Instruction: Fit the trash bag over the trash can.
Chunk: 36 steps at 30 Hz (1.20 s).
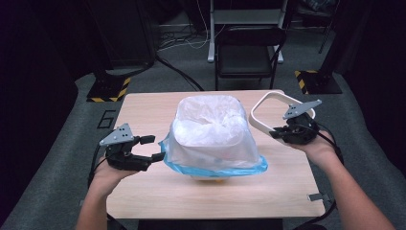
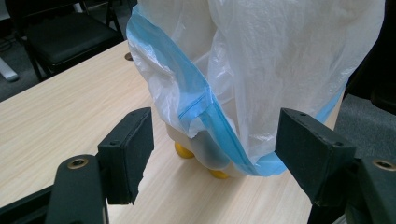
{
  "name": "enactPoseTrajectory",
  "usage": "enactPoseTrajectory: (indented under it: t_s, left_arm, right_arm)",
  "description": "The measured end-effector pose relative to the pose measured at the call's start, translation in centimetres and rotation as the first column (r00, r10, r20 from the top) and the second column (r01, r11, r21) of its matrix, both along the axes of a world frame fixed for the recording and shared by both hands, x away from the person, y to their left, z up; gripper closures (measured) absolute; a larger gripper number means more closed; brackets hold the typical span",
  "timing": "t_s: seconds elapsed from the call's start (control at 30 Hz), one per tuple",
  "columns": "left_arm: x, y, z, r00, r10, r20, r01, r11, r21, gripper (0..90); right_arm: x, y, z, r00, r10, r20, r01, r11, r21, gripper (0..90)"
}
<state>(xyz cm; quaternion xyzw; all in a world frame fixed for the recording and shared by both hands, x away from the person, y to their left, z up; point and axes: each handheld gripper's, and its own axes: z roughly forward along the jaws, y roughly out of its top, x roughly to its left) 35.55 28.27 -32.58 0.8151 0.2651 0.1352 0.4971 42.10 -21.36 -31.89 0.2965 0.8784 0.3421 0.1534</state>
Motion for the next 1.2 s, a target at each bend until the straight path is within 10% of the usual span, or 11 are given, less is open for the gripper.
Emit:
enactPoseTrajectory:
  t_s: [0.63, 1.2]
  left_arm:
    - [-0.1, 0.0, 0.0, 1.0, -0.006, 0.001, 0.006, 1.0, 0.0, 27.6]
    - [-0.1, -0.2, 0.0, 0.9999, -0.011, 0.0, 0.011, 0.9999, 0.003, 27.7]
  right_arm:
    - [0.4, 1.4, 6.3, 0.9962, 0.047, 0.074, -0.049, 0.998, 0.033, 82.3]
    - [-1.2, 4.2, 11.1, 0.9709, 0.143, 0.193, -0.153, 0.987, 0.04, 82.5]
